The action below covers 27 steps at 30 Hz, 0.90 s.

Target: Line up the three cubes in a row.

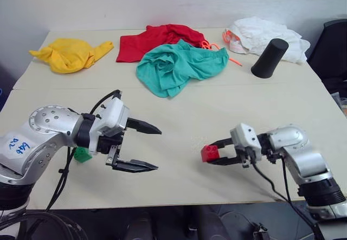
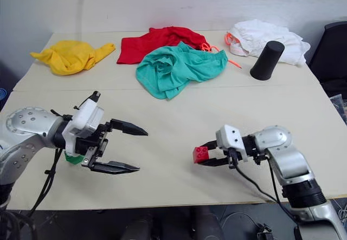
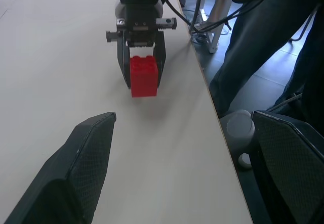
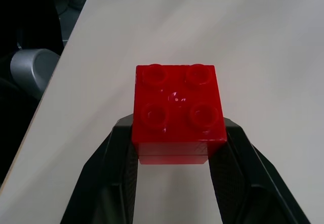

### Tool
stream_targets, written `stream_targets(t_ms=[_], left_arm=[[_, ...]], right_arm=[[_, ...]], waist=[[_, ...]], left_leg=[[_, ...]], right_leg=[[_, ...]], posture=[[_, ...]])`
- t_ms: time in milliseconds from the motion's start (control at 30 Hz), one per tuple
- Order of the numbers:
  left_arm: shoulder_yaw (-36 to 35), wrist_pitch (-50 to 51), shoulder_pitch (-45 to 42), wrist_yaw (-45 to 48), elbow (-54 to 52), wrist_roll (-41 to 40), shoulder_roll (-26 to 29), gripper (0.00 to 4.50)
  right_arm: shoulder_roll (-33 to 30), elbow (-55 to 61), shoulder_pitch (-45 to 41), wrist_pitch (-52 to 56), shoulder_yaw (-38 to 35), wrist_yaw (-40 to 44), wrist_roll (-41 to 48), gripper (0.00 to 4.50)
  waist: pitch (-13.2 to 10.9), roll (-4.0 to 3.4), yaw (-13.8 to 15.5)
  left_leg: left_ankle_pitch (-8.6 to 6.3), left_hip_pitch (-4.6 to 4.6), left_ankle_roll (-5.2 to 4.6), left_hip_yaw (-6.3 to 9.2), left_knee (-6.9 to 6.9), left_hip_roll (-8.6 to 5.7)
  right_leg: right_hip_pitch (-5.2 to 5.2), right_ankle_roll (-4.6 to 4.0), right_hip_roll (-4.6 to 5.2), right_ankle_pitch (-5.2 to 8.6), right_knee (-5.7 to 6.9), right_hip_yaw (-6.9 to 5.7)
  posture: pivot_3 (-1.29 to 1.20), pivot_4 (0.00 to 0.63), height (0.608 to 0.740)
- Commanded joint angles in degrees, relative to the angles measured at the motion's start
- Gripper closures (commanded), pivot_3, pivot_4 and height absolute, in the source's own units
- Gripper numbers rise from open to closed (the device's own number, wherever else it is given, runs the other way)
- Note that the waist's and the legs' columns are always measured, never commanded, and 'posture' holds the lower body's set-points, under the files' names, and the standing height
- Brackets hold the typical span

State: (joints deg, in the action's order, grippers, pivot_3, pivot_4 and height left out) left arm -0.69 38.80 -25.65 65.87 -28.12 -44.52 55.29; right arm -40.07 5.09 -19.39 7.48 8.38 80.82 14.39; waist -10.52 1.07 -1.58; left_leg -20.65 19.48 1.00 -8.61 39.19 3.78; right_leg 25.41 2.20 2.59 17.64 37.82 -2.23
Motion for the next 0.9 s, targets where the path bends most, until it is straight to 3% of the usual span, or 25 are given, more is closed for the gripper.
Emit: stream_targets(t_ms=[33, 233, 467, 533, 667, 767, 900], left_arm=[[0.2, -1.2, -0.8, 1.0, -0.5, 1.2, -0.1, 0.00], [0.4, -2.1, -0.5, 1.9, -0.2, 2.5, -0.1, 0.00], [-2.0, -1.9, 1.7, 0.4, 2.1, 4.1, 0.0, 0.00], [-6.5, -1.2, 5.8, -0.9, 1.7, 3.8, 1.1, 0.00], [-20.2, 1.0, 17.9, -4.9, -0.1, 3.8, 1.3, 0.00], [-34.9, 1.6, 31.5, -7.5, -1.3, 6.6, -1.6, 0.00], [-47.6, -1.2, 45.5, -7.5, -0.2, 11.2, -5.4, 0.00]], right_arm=[[-0.9, 1.0, 1.6, -3.1, 1.3, -1.0, -1.8, 3.01], [-1.1, -4.4, 1.2, -5.7, 3.8, -0.9, -4.4, 3.01], [0.3, -3.4, -1.4, 0.8, 2.8, -2.3, -0.4, 0.63], [-0.6, -1.0, -1.7, 3.9, 1.2, -1.5, 2.8, 0.01], [-2.9, 3.1, -3.0, 9.4, -2.6, -0.2, 9.2, 0.01], [-4.7, 5.2, -5.9, 16.2, -6.2, 0.4, 15.9, 0.01], [-6.2, 4.9, -9.6, 20.1, -8.2, 1.1, 19.5, 0.01]], waist=[[0.0, 0.00, 0.0], [0.0, 0.00, -0.1], [0.0, 0.03, 0.0], [0.0, 0.03, -0.2], [0.0, 0.03, -0.4], [0.0, 0.06, -0.4], [0.0, 0.12, -0.2]], left_leg=[[0.00, 0.00, 0.00, 0.00, 0.00, 0.00], [0.00, -0.04, -0.01, -0.04, 0.00, 0.02], [0.01, -0.08, -0.02, -0.07, 0.00, 0.03], [0.00, -0.08, -0.03, -0.08, -0.02, 0.04], [0.00, -0.11, -0.03, 0.00, -0.07, 0.07], [-0.03, -0.14, -0.06, 0.08, -0.07, 0.07], [-0.11, -0.17, -0.11, 0.10, -0.08, 0.05]], right_leg=[[0.00, 0.00, 0.00, 0.00, 0.00, 0.00], [0.00, 0.00, -0.04, 0.00, 0.01, 0.05], [0.00, 0.00, -0.06, 0.00, 0.03, 0.08], [0.02, 0.00, -0.05, 0.00, 0.02, 0.13], [0.07, -0.01, -0.06, 0.01, 0.06, 0.19], [0.06, -0.02, -0.02, 0.01, 0.05, 0.18], [0.03, -0.05, 0.05, 0.02, -0.01, 0.10]], posture=[[0.00, 0.150, 0.740], [0.00, 0.150, 0.740], [0.00, 0.150, 0.740], [0.00, 0.150, 0.740], [0.00, 0.150, 0.740], [0.00, 0.150, 0.740], [0.00, 0.150, 0.740]])
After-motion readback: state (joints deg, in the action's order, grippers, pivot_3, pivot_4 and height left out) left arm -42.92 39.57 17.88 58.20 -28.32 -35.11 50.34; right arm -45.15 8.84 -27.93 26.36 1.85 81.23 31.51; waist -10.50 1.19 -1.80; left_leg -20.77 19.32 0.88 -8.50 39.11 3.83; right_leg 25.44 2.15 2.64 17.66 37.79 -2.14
